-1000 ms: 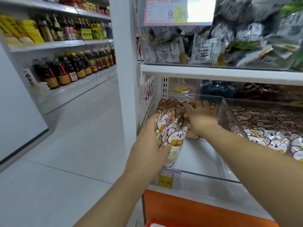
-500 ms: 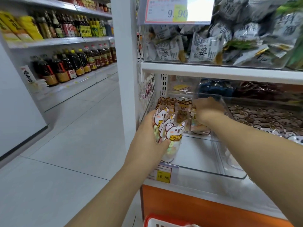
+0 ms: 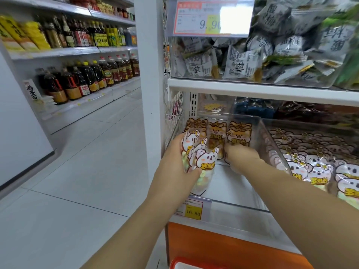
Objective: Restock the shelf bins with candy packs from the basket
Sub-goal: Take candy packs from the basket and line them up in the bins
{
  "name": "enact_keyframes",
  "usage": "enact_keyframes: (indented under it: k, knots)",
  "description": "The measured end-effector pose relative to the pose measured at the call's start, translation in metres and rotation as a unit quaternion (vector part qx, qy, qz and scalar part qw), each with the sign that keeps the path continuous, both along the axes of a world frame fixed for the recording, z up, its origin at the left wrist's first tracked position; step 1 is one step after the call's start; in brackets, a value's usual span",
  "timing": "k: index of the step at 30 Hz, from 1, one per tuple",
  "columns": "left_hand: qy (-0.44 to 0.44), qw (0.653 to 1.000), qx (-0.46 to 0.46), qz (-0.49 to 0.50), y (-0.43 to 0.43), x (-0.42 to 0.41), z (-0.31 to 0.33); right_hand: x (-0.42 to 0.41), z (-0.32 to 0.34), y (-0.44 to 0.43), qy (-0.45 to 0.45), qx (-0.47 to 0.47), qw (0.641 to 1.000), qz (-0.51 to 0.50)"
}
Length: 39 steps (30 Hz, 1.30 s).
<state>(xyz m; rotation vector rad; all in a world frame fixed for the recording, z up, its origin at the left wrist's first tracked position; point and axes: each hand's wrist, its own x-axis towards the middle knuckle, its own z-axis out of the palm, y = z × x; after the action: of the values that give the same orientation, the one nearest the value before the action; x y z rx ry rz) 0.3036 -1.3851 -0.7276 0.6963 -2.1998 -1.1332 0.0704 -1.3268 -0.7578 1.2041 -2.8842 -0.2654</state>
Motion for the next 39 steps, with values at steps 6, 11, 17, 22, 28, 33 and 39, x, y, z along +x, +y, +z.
enact_keyframes:
  k: [6, 11, 17, 22, 28, 33, 39]
  knots:
    - [0.014, 1.000, -0.009, -0.006, -0.003, -0.002, -0.001, 0.007, 0.006, 0.005, -0.065, -0.008, 0.998, -0.019]
    - [0.056, 0.998, -0.005, -0.008, 0.008, 0.003, 0.011, 0.023, 0.039, 0.033, -0.192, -0.262, 0.945, 0.043]
    - [0.096, 0.995, -0.014, -0.016, 0.042, -0.003, 0.049, 0.060, 0.092, 0.120, -0.597, -0.432, 0.673, 0.070]
    - [0.080, 0.993, -0.004, -0.086, 0.096, -0.038, 0.069, 0.060, 0.122, 0.186, -0.497, -0.443, 0.743, 0.073]
    - [0.002, 0.986, 0.008, -0.168, 0.150, -0.099, 0.073, 0.024, 0.118, 0.254, -0.360, -0.515, 0.778, 0.002]
    - [-0.101, 0.972, 0.045, -0.210, 0.172, -0.142, 0.052, -0.010, 0.075, 0.277, -0.250, -0.446, 0.857, -0.069]
    - [-0.113, 0.986, -0.044, -0.115, 0.174, -0.166, 0.015, -0.040, 0.030, 0.248, -0.279, -0.377, 0.873, -0.135]
